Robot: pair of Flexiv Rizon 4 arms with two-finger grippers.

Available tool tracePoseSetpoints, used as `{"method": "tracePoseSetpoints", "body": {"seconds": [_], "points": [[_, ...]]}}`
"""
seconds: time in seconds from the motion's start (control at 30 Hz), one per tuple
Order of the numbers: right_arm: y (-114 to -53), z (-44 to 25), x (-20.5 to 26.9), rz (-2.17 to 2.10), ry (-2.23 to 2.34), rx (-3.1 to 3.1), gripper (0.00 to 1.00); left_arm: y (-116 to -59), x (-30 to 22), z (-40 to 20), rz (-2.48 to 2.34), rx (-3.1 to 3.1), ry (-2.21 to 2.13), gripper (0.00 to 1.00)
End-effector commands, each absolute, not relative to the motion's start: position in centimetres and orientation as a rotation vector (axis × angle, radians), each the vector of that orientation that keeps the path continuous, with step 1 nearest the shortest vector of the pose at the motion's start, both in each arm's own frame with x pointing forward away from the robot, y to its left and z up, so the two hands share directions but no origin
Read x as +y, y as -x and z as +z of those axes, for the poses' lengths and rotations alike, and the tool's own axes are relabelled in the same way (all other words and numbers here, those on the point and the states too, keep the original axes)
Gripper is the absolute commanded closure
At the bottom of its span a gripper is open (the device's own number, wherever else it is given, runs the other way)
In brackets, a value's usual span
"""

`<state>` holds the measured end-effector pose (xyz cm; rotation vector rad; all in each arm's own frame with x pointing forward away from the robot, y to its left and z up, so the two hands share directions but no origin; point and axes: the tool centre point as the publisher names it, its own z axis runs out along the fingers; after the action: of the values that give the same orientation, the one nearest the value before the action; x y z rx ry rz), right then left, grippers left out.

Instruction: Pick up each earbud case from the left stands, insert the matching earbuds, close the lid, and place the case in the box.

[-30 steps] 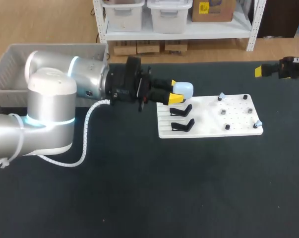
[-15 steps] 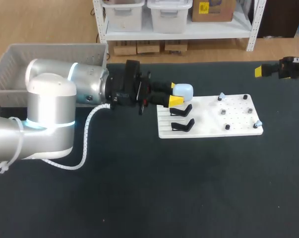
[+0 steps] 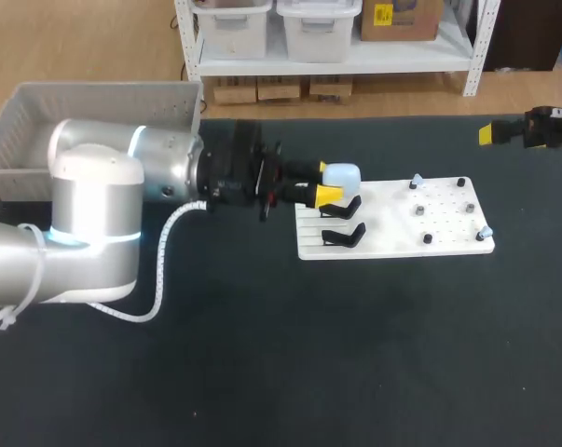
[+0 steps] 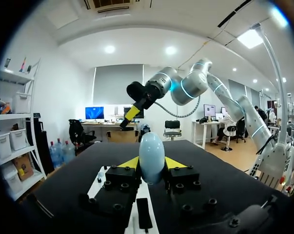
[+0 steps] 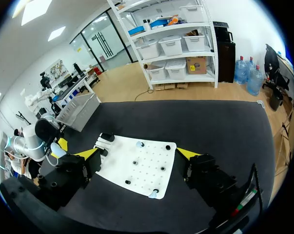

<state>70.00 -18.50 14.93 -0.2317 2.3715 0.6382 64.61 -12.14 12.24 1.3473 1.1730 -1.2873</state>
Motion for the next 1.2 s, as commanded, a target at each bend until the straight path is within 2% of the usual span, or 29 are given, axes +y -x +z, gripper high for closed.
{"method": "tracePoseSetpoints", "body": {"seconds": [0.03, 0.4, 0.8, 1.2], "points": [[-70.0, 15.0, -18.5, 0.637, 0.232, 2.372, 0.0, -64.3, -12.1, 11.9, -1.281, 1.176, -1.334, 1.0], [-67.2, 17.2, -16.6, 0.633, 0.34, 2.331, 0.0, -64.4, -12.0, 12.0, -1.274, 1.172, -1.328, 1.0], [-61.8, 19.1, -9.8, 0.701, 0.503, 2.33, 0.0, -64.4, -12.0, 12.0, -1.274, 1.172, -1.328, 1.0], [-60.8, 17.9, -2.9, 0.745, 0.585, 2.389, 0.0, -64.4, -12.0, 12.0, -1.274, 1.172, -1.328, 1.0]]}}
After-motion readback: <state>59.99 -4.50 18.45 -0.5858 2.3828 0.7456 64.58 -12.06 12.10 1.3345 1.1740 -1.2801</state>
